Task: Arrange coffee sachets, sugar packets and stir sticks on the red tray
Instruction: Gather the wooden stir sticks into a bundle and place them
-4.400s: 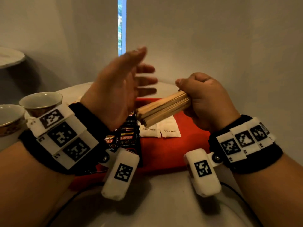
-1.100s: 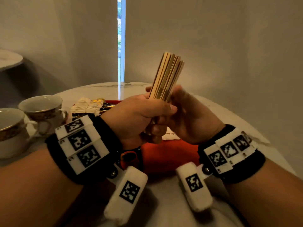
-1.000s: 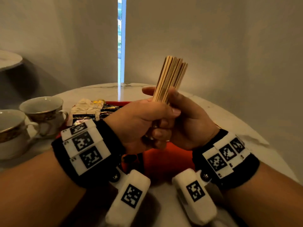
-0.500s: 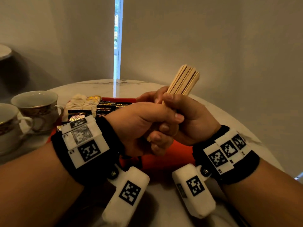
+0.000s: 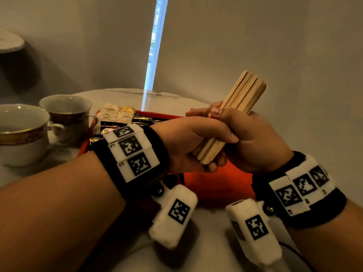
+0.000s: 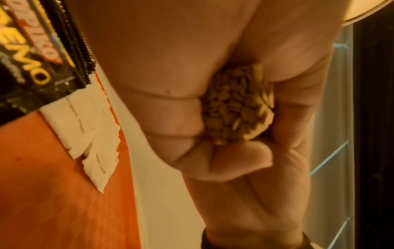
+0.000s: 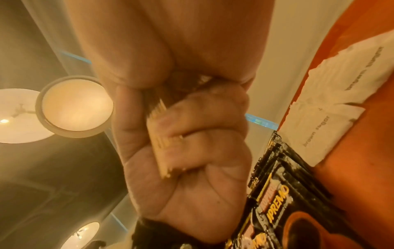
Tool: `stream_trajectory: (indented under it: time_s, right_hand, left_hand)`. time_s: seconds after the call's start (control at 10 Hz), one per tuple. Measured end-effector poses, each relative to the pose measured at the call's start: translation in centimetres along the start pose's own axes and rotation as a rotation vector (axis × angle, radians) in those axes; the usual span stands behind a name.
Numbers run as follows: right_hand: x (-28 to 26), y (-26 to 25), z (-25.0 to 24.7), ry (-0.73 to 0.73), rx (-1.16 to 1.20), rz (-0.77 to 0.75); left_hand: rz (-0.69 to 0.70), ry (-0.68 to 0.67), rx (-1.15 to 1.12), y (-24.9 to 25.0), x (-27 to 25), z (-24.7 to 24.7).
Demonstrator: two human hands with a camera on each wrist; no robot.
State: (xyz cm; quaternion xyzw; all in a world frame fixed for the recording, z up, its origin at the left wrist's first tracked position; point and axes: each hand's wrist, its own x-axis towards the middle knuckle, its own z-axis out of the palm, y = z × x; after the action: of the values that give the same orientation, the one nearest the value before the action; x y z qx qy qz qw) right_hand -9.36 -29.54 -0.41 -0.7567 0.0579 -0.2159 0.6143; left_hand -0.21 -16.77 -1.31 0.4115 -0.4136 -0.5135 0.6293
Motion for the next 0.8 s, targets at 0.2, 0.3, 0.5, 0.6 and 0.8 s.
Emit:
stream_trajectory:
  time_s: [0.2,0.3,0.5,0.6,0.8]
  right_hand:
    - [1.7,-2.4,-0.9,-0.033,-0.004,0.198]
    - [3.4,-3.6,-2.6,0.148,-0.064,0.295]
    - [7.6,0.9,-8.9,0.277,-0.553,0.898]
    - [8.8,3.8,-10.7,0.226,-0.848,1.03]
    - [11.1,5.9,-10.7,0.247,-1.068,1.056]
  left_hand:
    - [0.056,0.107,0.017,0.4,0.5,0.3]
    - [-0.034,0.33,-0.081,1.0,1.8,-0.4]
    - [0.045,0.689,-0.291,1.5,2.4,-2.1]
    - [0.029,0.697,-0.292,1.3,3.1,-3.0]
    - [-0.008,0.699,-0.287,1.0,3.8,-3.7]
